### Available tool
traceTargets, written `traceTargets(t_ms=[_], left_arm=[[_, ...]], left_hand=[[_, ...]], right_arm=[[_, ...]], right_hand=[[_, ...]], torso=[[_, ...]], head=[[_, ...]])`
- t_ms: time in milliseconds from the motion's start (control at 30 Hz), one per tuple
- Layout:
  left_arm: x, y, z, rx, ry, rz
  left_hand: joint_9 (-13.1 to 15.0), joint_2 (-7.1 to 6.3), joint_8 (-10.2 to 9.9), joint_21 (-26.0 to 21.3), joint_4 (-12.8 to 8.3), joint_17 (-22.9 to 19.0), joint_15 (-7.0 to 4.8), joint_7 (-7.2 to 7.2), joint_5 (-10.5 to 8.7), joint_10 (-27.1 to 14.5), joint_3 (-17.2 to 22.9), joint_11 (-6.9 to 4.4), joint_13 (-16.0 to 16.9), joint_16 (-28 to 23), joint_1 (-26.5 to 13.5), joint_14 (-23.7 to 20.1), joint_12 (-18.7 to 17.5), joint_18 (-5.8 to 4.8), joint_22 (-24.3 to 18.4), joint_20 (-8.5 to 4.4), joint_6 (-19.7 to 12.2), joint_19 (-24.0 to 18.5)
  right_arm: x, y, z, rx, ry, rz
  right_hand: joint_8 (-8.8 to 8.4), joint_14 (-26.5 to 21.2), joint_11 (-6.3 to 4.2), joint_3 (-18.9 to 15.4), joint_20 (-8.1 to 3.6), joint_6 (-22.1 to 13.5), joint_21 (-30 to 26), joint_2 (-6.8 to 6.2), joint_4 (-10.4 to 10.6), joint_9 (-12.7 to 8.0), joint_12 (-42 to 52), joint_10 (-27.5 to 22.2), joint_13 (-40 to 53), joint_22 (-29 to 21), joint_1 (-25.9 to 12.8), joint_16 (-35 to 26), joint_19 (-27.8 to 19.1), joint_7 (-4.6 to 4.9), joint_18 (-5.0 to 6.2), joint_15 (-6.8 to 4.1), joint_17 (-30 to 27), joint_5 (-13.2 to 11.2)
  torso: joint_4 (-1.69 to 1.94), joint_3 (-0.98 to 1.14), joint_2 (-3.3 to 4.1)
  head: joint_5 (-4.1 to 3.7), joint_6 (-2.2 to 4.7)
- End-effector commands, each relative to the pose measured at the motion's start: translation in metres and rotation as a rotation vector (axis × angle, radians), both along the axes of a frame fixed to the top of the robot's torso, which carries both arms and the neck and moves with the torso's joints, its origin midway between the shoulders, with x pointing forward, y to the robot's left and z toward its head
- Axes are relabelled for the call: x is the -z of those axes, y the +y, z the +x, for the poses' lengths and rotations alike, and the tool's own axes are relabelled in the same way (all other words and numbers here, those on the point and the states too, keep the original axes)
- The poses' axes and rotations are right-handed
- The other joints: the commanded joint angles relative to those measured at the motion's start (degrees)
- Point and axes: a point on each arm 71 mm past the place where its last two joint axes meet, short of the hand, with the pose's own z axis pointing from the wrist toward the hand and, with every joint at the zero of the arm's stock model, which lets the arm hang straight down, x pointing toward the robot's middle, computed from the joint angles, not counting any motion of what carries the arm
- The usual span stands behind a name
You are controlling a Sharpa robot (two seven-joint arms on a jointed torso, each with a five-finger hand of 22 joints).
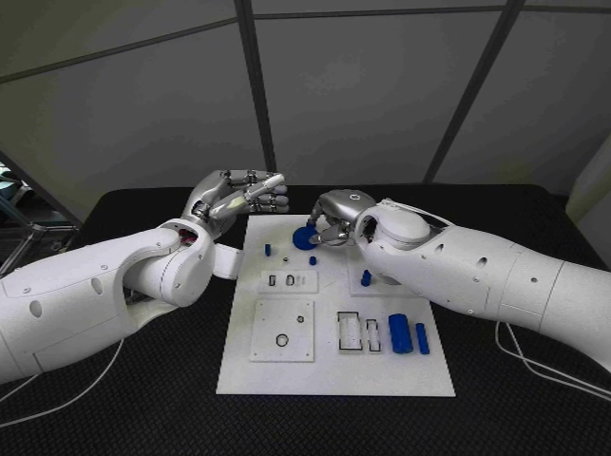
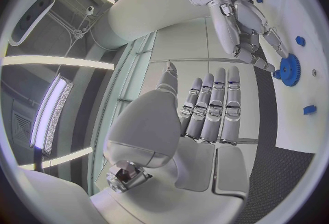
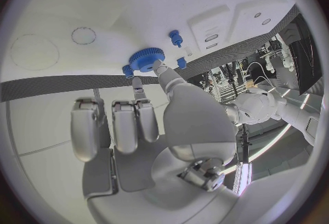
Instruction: Assemble the parts on the task board
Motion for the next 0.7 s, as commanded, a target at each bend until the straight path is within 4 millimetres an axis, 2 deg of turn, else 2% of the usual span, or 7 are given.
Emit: traceTargets(t_ms=[33,100,200,300,467,600,700], left_arm=[[-0.001,0.000,0.000,0.009,-0.005,-0.004],[-0.001,0.000,0.000,0.008,-0.005,-0.004],[-0.001,0.002,0.000,0.005,-0.005,-0.003],[-0.001,0.004,0.000,0.002,-0.005,-0.001],[-0.001,0.007,0.000,-0.005,-0.001,-0.002],[-0.001,0.008,0.001,-0.007,0.000,-0.002],[-0.001,0.008,0.001,-0.007,0.001,-0.002]], left_hand=[[-0.06,0.29,-0.34,-0.38,-0.15,0.10,0.00,0.06,0.15,-0.32,-0.31,-0.01,0.01,-0.24,-0.05,-0.31,-0.33,-0.29,-0.06,0.23,-0.37,-0.06],[-0.06,0.29,-0.34,-0.38,-0.15,0.10,0.00,0.06,0.15,-0.32,-0.31,-0.01,0.01,-0.24,-0.05,-0.31,-0.33,-0.29,-0.06,0.23,-0.37,-0.06],[-0.06,0.29,-0.34,-0.38,-0.15,0.10,0.00,0.06,0.15,-0.32,-0.31,-0.01,0.01,-0.24,-0.05,-0.31,-0.33,-0.29,-0.06,0.23,-0.37,-0.06],[-0.06,0.29,-0.34,-0.38,-0.15,0.10,0.00,0.06,0.15,-0.32,-0.31,-0.01,0.01,-0.24,-0.05,-0.31,-0.33,-0.29,-0.06,0.23,-0.37,-0.06],[-0.06,0.29,-0.34,-0.38,-0.15,0.10,0.00,0.06,0.15,-0.32,-0.31,-0.01,0.01,-0.24,-0.05,-0.31,-0.33,-0.29,-0.06,0.23,-0.37,-0.06],[-0.07,0.36,-0.42,-0.41,-0.24,0.15,0.02,0.05,0.14,-0.29,-0.40,0.03,0.02,-0.33,-0.06,-0.32,-0.44,-0.29,-0.12,0.25,-0.36,-0.07],[-0.06,0.36,-0.42,-0.42,-0.25,0.15,0.02,0.05,0.14,-0.29,-0.40,0.03,0.03,-0.34,-0.05,-0.33,-0.44,-0.29,-0.13,0.25,-0.35,-0.07]], right_arm=[[-0.006,-0.005,-0.003,-0.014,-0.030,0.056],[-0.009,-0.013,-0.005,-0.017,-0.048,0.096],[-0.014,-0.034,-0.010,-0.020,-0.052,0.175],[-0.015,-0.059,-0.014,-0.004,-0.001,0.252],[-0.013,-0.113,-0.018,0.027,0.123,0.363],[-0.012,-0.143,-0.017,0.062,0.147,0.394],[-0.012,-0.162,-0.015,0.087,0.147,0.405]], right_hand=[[0.35,4.32,0.35,-0.07,0.48,0.51,-0.08,-0.01,0.39,-0.08,-0.08,3.26,10.40,8.60,-0.66,-0.20,1.78,0.05,-0.74,0.52,6.97,-0.16],[0.37,4.32,0.36,-0.09,0.49,0.62,-0.06,0.00,0.45,-0.10,-0.07,3.27,10.41,8.66,-0.69,-0.20,1.82,0.06,-0.75,0.53,6.96,-0.11],[0.42,4.26,0.38,-0.09,0.51,0.92,-0.14,-0.01,0.48,-0.16,-0.19,3.20,10.27,8.46,-0.60,-0.32,1.69,0.09,-0.71,0.55,6.69,0.19],[0.40,4.14,0.35,-0.49,0.54,1.26,-0.45,-0.80,0.51,-0.29,-0.50,2.99,9.94,7.76,-0.70,-0.56,1.23,0.03,-0.55,0.57,6.17,0.50],[0.36,3.86,0.00,-0.21,0.46,2.02,-1.29,-1.53,-0.63,-0.61,-1.16,2.52,9.28,5.94,1.18,-1.12,0.02,-0.36,-0.14,0.42,5.10,0.62],[0.08,3.74,0.11,-0.13,0.61,1.65,-1.62,-2.10,-1.50,-0.98,-1.87,2.00,8.55,5.28,2.26,-1.41,-0.42,-0.03,-0.01,0.80,4.61,0.60],[0.03,3.76,0.14,-0.22,0.83,1.45,-1.65,-2.44,-1.74,-1.14,-2.04,1.87,8.38,5.24,2.47,-1.39,-0.45,0.03,-0.02,1.09,4.70,0.59]], torso=[[-0.05,0.04,-0.02],[-0.05,0.07,-0.05],[-0.17,0.00,-0.11],[-0.38,0.02,-0.19],[-1.04,0.09,-0.46],[-1.42,0.12,-0.64],[-1.69,0.26,-0.70]], head=[[0.09,0.03],[0.01,0.16],[0.10,0.33],[0.09,0.50],[0.27,0.63],[0.19,0.74],[0.09,0.88]])
